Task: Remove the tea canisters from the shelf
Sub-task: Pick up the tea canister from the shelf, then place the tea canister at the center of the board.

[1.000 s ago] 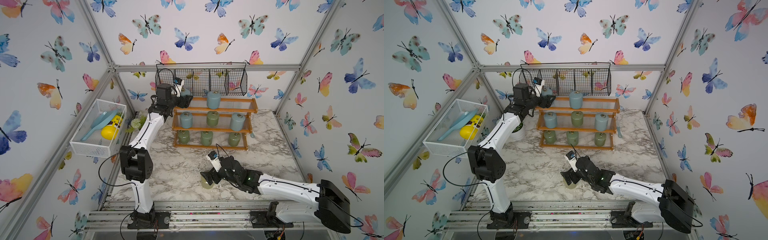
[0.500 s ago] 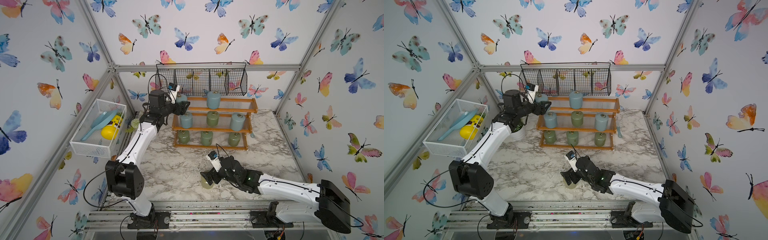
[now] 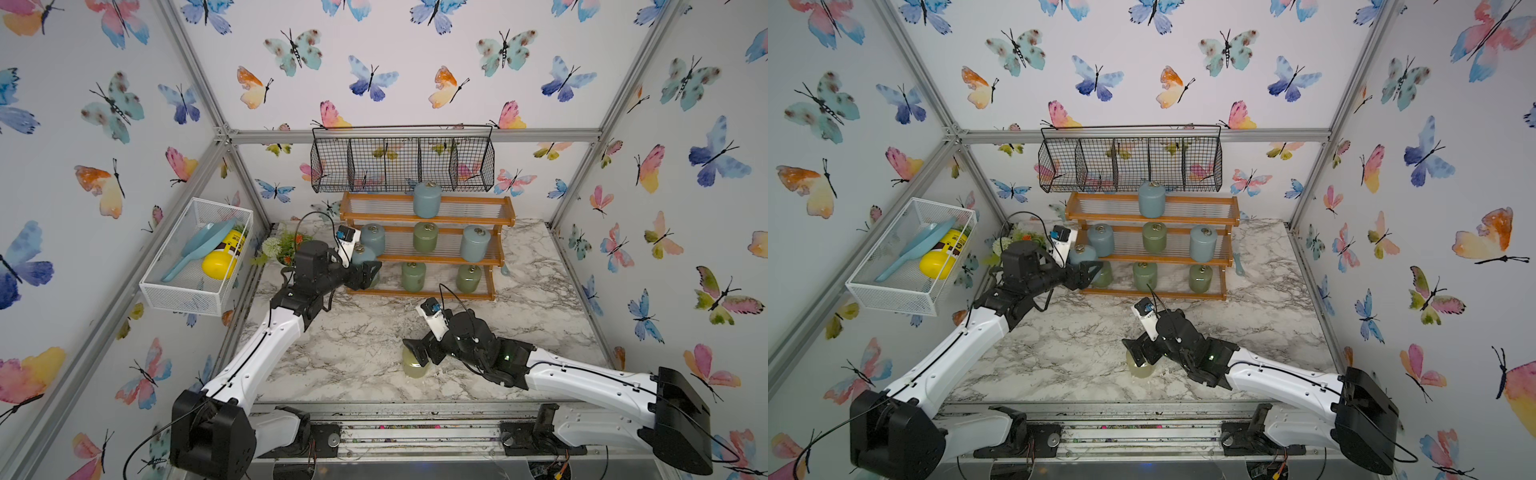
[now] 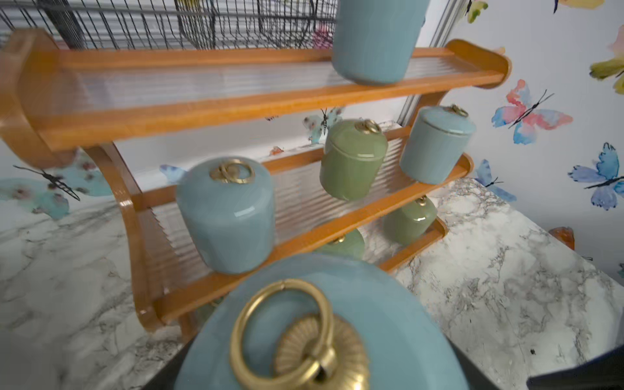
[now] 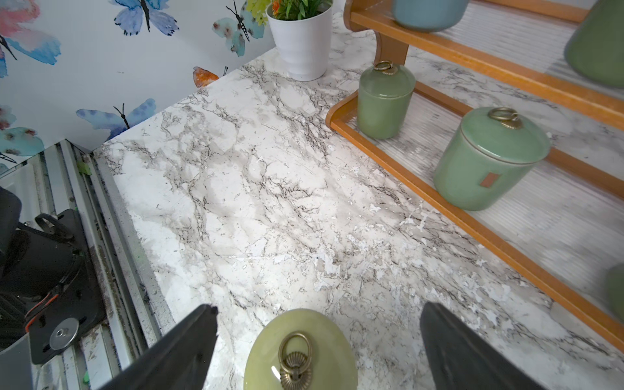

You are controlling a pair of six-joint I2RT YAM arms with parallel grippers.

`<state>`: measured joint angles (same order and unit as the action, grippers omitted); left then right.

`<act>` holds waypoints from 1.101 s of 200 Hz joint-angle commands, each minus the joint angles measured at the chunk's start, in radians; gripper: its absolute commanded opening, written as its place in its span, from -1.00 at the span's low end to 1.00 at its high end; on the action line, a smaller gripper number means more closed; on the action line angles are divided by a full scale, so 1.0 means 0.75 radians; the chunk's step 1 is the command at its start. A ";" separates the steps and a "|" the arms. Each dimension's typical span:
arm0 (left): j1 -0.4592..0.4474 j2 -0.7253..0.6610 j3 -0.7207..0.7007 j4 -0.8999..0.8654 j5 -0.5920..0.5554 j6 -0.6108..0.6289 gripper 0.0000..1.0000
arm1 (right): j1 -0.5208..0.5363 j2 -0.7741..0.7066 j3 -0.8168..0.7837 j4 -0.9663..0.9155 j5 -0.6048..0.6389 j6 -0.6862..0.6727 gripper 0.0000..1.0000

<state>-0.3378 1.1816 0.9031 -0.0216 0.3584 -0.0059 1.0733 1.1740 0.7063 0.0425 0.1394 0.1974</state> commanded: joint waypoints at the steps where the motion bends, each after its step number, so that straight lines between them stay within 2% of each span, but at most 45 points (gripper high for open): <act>1: -0.039 -0.135 -0.143 0.192 -0.049 -0.082 0.30 | 0.005 -0.052 0.020 -0.039 0.075 -0.013 0.99; 84: -0.297 -0.304 -0.663 0.451 -0.275 -0.315 0.30 | 0.003 -0.117 0.011 -0.108 0.156 -0.018 0.99; 136: -0.456 -0.308 -0.838 0.530 -0.416 -0.360 0.34 | 0.003 -0.158 -0.015 -0.122 0.174 0.004 0.99; 220: -0.573 -0.180 -0.995 0.707 -0.483 -0.434 0.35 | 0.003 -0.097 -0.006 -0.110 0.144 0.021 0.99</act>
<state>-0.7479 1.0264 0.1589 0.3771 0.0273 -0.3054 1.0733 1.0836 0.7048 -0.0303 0.2466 0.2016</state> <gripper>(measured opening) 0.794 0.996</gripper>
